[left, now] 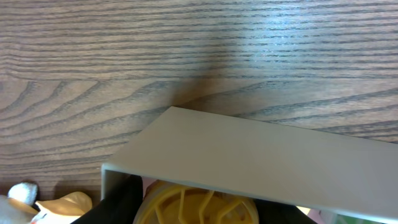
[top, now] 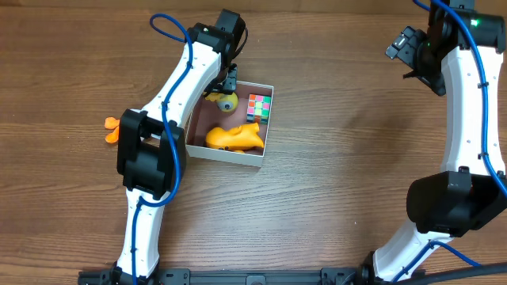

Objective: Pack container
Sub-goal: 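Lower the yellow toy into the box beside the ball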

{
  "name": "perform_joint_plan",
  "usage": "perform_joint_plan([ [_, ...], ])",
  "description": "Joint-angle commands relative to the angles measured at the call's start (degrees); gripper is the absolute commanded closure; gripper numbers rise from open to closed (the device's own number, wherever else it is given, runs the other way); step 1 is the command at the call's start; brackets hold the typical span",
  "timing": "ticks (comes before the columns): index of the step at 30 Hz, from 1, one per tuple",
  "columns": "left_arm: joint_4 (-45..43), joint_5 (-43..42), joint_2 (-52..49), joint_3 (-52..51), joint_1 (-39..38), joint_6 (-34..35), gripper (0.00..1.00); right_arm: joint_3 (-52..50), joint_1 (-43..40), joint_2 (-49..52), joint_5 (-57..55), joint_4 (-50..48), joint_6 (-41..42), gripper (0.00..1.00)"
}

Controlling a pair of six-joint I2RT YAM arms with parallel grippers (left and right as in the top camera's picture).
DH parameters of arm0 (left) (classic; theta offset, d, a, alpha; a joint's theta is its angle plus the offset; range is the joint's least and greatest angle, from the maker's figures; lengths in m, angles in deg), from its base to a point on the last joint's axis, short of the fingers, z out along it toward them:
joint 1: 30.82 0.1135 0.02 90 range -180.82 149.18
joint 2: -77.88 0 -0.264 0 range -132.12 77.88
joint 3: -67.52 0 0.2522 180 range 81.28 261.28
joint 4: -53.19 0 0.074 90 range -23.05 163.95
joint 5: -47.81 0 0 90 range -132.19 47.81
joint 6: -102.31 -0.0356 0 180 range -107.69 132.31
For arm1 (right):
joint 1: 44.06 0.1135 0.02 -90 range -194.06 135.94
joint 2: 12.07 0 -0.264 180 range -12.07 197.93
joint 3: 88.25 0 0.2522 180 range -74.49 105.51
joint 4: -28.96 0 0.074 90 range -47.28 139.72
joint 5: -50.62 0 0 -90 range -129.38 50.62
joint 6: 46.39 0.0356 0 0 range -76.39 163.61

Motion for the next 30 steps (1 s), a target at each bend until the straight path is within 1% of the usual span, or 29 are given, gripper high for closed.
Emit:
perform_joint_plan([
  [1,-0.15,-1.38,-0.46,0.37,-0.63,1.44,0.84,0.11,0.15,-0.85,-0.15,-0.26,0.28,0.0],
  [7,0.79,-0.68,-0.46,0.37,-0.63,1.46,0.85,0.11,0.15,-0.85,-0.15,-0.26,0.28,0.0],
  [11,3.32,4.04,-0.46,0.37,-0.63,3.78,0.87,0.11,0.15,-0.85,-0.15,-0.26,0.28,0.0],
  [15,4.42,4.48,-0.46,0.37,-0.63,3.87,0.88,0.11,0.15,-0.85,-0.17,-0.26,0.28,0.0],
  [17,4.76,5.03,-0.46,0.37,-0.63,4.96,0.88,0.11,0.15,-0.85,-0.17,-0.28,0.28,0.0],
  [22,4.09,6.23,-0.46,0.37,-0.63,5.31,0.87,0.11,0.15,-0.85,-0.17,-0.26,0.28,0.0],
  [26,2.49,5.9,-0.48,0.37,-0.63,5.31,0.84,0.11,0.15,-0.85,-0.17,-0.28,0.28,0.0],
  [30,1.66,2.36,-0.5,0.35,-0.72,5.29,0.85,0.11,0.15,-0.85,-0.17,-0.26,0.28,0.0],
])
